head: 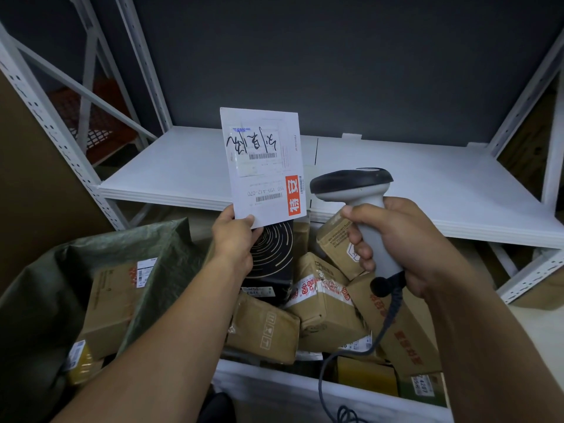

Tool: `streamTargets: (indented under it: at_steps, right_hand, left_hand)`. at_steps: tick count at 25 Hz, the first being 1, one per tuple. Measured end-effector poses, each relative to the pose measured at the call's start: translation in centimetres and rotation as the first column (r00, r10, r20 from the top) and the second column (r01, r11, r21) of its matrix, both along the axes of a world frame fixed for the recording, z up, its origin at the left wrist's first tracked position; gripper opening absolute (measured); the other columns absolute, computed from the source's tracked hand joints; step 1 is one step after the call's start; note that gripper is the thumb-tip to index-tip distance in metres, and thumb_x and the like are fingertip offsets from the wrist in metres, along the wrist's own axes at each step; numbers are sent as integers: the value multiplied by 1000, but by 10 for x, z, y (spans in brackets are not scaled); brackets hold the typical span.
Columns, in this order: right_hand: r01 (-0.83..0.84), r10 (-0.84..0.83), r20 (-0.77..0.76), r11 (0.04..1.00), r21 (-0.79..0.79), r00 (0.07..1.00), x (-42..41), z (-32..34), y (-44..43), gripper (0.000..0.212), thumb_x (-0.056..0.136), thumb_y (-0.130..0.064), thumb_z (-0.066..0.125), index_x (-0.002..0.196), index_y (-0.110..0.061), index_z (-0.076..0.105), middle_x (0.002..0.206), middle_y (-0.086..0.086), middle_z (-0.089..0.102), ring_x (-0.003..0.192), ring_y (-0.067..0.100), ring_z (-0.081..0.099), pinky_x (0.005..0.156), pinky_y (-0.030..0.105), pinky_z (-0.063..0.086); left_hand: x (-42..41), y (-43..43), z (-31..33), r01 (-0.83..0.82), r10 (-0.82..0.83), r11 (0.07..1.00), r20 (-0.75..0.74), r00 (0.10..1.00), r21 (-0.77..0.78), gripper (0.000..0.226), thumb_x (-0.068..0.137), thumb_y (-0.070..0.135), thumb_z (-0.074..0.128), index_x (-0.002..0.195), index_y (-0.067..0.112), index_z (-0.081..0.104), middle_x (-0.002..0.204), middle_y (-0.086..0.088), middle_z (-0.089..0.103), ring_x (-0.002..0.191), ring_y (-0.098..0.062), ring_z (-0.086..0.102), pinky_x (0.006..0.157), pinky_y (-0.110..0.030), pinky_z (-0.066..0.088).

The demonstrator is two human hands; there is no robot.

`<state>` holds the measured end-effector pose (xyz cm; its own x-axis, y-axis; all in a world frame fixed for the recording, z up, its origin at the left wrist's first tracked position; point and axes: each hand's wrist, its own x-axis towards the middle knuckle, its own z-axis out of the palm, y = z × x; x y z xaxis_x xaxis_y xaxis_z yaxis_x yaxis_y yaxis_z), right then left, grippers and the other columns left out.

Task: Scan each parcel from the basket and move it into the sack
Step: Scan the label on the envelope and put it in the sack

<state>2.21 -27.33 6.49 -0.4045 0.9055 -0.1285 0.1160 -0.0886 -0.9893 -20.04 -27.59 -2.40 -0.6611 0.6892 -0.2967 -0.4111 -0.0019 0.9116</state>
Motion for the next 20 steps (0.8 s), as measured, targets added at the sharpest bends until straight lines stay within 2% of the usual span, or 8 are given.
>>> streamTargets:
  at_steps: [6,10,13,17,20]
  right_hand:
    - [-1,2,-45,1000,18,999,-9,-1,1,18,96,-17,67,84,-5,61,66,11,58,48,17,48,43,27,42]
    - [-49,49,-65,999,12,997,-28,-3,0,17,95,-16,68,84,-4,61,67,11,58,47,17,48,43,27,41]
    - [-69,69,-63,998,11,996,-47,-2,0,18,94,-16,69,82,-5,61,66,10,59,47,16,48,43,27,41]
    - [-87,88,-88,996,8,992,-75,-3,-2,15,94,-15,69,84,-6,62,67,9,60,49,17,49,43,27,41]
    - [-111,112,-84,994,23,990,-93,-7,-4,9,93,-14,70,89,-7,65,68,8,63,51,17,51,45,28,43]
  left_hand:
    - [-2,-4,1,-36,35,999,62,997,27,38,103,-8,44,125,16,63,109,4,71,106,-16,67,95,-35,58]
    - [-13,-9,1,-120,98,989,222,970,89,39,101,-10,43,119,16,65,115,-4,72,111,-26,68,88,-35,60]
    - [-23,-13,0,-208,146,968,360,922,139,39,100,-11,41,116,15,63,119,-11,71,111,-31,68,90,-39,60]
    - [-39,-27,2,-254,197,960,359,912,118,45,100,-10,44,132,17,60,120,-7,72,111,-25,68,79,-35,62]
    - [-49,-37,4,-320,249,938,385,889,132,37,100,-9,46,122,17,62,112,-4,73,105,-22,70,86,-40,62]
